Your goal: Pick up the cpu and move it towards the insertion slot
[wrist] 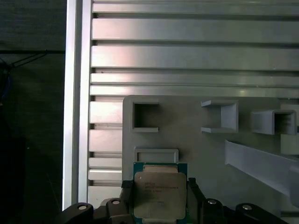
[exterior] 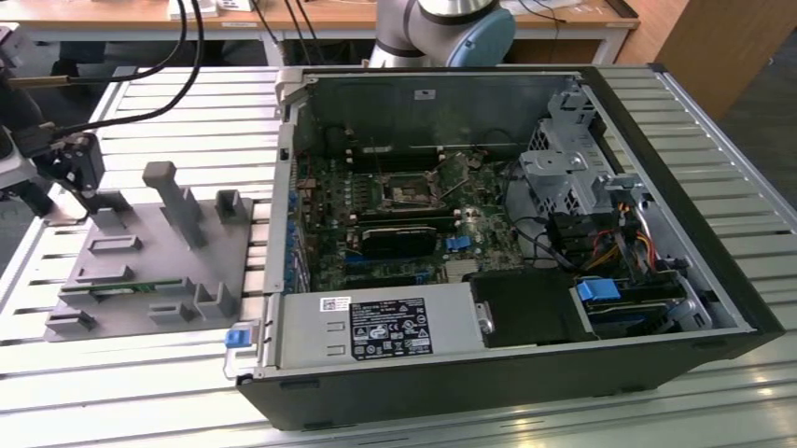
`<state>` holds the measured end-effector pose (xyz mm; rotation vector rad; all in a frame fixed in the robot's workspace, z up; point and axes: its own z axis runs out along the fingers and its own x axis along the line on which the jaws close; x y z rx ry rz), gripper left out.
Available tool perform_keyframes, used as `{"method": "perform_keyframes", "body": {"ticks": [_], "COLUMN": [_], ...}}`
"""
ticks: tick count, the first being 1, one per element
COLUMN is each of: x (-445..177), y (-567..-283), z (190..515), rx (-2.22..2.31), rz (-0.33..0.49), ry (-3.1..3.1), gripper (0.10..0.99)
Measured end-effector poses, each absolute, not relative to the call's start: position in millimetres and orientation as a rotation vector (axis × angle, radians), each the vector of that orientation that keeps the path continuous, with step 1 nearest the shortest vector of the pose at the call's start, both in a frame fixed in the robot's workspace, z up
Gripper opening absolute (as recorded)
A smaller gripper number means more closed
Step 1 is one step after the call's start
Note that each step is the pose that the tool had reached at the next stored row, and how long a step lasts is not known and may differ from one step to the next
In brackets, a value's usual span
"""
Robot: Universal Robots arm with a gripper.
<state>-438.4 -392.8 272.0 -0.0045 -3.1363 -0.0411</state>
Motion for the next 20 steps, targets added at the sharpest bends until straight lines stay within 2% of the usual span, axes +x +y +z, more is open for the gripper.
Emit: {"method": "perform_keyframes", "body": {"ticks": [20], "x": [-438], "y": [-391], "z": [285], "rx": [-0.004], "rz": [-0.041], "ry": [-3.136], "gripper": [0.541]}}
